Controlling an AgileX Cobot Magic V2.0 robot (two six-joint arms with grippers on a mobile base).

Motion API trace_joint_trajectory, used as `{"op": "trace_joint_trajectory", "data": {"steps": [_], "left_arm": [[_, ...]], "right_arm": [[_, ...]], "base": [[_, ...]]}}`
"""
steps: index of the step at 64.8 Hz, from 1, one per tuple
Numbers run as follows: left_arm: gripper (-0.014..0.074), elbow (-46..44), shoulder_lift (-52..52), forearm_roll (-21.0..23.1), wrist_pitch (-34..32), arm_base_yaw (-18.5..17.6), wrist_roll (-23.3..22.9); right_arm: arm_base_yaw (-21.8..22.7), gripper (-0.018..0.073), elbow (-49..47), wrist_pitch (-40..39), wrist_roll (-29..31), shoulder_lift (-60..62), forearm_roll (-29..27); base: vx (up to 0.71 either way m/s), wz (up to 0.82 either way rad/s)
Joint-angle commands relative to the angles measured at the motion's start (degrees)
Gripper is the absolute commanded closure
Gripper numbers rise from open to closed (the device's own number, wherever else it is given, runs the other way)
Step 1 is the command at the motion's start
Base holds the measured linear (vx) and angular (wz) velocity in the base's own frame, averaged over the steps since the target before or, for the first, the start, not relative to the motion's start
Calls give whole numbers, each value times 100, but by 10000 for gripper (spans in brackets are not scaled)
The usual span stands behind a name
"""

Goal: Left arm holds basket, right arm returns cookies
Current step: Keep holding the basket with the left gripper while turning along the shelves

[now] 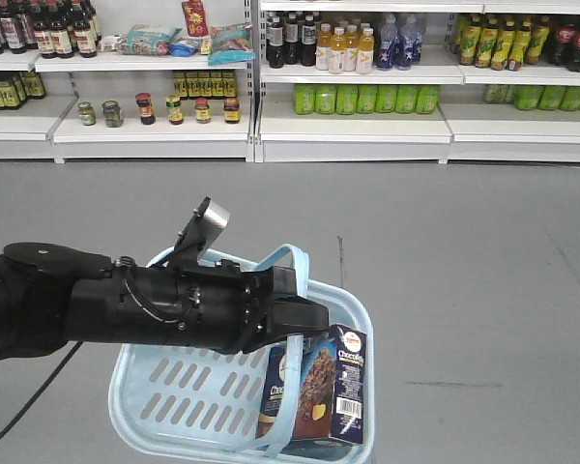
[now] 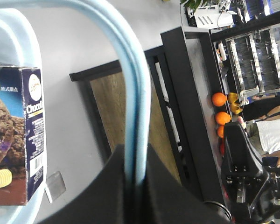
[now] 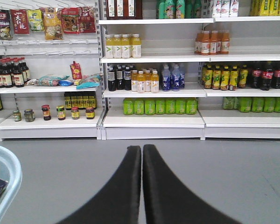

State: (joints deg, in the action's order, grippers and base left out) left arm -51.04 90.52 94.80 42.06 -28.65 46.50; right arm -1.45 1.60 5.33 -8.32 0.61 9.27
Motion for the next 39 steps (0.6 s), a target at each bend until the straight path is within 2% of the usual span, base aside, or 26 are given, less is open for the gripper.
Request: {"op": "trace_joint_trajectory", "data": {"steps": [1,39], "left_arm": [[603,-176,-290,347,276,-39,70],[603,-176,-290,347,276,-39,70]], "right_arm": [[15,567,17,-425,-11,68,38],[15,567,17,-425,-11,68,38]], "base": [[35,-3],[35,2]]}}
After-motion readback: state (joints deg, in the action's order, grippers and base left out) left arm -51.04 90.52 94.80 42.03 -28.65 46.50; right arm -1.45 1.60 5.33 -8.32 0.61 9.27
